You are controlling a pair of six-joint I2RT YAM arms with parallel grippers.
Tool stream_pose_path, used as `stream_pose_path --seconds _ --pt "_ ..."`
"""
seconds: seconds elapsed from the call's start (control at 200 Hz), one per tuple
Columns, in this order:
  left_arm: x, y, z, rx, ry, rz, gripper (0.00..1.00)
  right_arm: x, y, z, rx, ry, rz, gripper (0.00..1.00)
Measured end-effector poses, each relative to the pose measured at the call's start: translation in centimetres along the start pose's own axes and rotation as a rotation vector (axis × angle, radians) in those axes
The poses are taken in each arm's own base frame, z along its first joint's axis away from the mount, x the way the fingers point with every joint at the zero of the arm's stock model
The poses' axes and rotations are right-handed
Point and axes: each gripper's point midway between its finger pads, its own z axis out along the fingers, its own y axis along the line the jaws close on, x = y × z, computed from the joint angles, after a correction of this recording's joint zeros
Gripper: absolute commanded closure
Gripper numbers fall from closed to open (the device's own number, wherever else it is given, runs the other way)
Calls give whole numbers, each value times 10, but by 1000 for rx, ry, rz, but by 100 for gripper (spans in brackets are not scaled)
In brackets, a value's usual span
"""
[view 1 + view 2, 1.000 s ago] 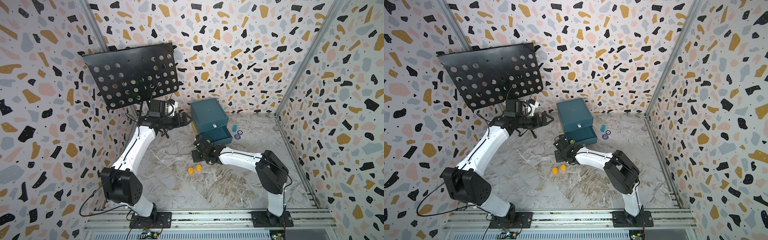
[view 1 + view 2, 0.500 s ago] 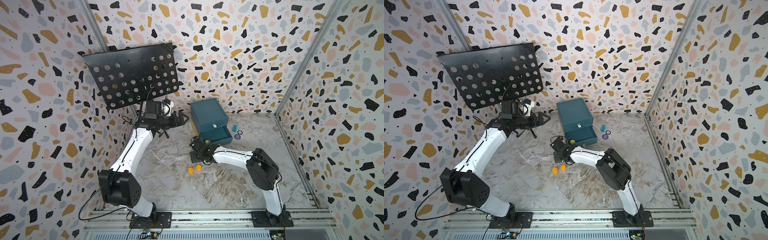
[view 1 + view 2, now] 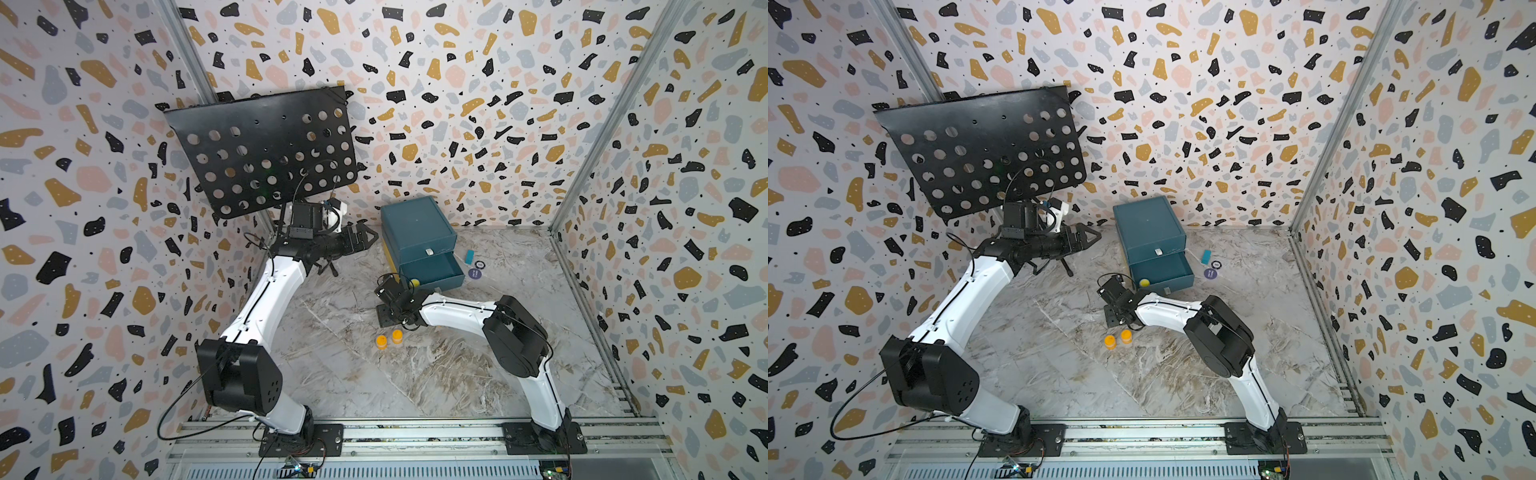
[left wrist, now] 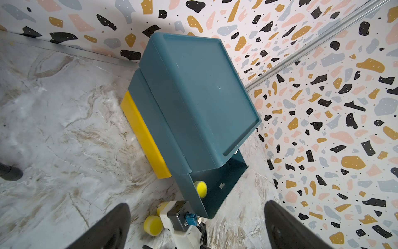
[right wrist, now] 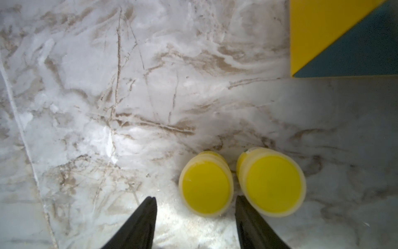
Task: Put the paint cans in the drawer according to color
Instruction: Pick up the paint can at the center of the board.
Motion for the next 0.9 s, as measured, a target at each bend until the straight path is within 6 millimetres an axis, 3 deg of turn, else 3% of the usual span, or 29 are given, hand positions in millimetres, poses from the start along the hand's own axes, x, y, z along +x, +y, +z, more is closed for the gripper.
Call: stream_pose_path --seconds 0.456,0.901 --pt "0 1 0 -1 0 -3 0 -5 8 22 -8 -2 8 37" --pt "-3 5 -3 6 -11 -26 0 -11 11 28 -5 -16 6 60"
